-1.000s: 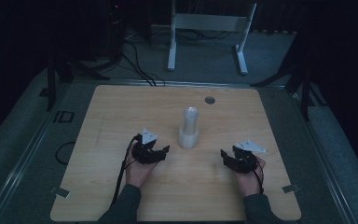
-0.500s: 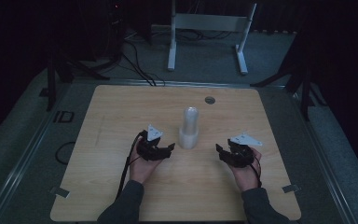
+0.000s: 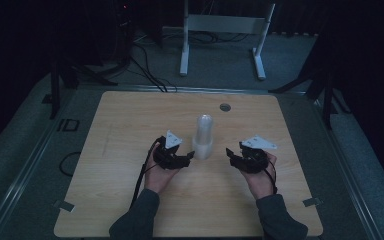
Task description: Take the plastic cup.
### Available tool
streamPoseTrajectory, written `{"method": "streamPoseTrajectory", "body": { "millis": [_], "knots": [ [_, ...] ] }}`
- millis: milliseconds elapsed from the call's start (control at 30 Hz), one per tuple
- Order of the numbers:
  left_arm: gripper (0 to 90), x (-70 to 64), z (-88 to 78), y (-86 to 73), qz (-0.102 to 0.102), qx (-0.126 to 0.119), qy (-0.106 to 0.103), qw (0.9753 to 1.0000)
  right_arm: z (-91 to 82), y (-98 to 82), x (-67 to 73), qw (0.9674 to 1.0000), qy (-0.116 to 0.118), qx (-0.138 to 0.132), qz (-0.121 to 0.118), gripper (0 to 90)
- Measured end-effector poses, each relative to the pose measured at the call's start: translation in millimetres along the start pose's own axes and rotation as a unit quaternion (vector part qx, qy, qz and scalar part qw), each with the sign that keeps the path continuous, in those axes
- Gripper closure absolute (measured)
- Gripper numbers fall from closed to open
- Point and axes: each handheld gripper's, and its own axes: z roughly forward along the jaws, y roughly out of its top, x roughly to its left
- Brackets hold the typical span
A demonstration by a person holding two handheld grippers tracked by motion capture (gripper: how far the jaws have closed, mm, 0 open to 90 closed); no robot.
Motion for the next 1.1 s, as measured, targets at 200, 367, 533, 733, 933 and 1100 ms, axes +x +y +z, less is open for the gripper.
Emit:
{"method": "streamPoseTrajectory", "body": {
  "millis": [200, 367, 533, 733, 933, 1100],
  "knots": [
    [31.4, -4.6, 8.2, 3.3, 0.008, -0.001, -0.008, 0.9999, 1.1, 9.4, 4.5, 0.9998, 0.015, -0.007, -0.004, 40.2],
    [31.1, -5.6, 15.9, 5.8, 0.006, 0.002, -0.011, 0.9999, 1.0, 17.3, 6.7, 0.9996, 0.024, -0.016, -0.005, 39.4],
    [25.7, -6.9, 20.3, 9.5, 0.009, -0.008, -0.025, 0.9996, 1.5, 22.9, 11.1, 0.9993, 0.032, -0.02, -0.005, 36.3],
    [19.2, -7.9, 26.6, 12.9, 0.004, -0.013, -0.028, 0.9995, 3.6, 30.7, 16.2, 0.999, 0.037, -0.023, -0.01, 33.1],
    [17.6, -7.6, 36.3, 16.1, 0.009, -0.008, -0.029, 0.9995, 7.3, 37.5, 18.7, 0.9988, 0.041, -0.026, -0.007, 30.8],
    [17.8, -9.1, 42.2, 15.8, 0.009, -0.012, -0.03, 0.9994, 9.5, 44.0, 21.0, 0.9986, 0.043, -0.03, -0.005, 29.7]
  ]
}}
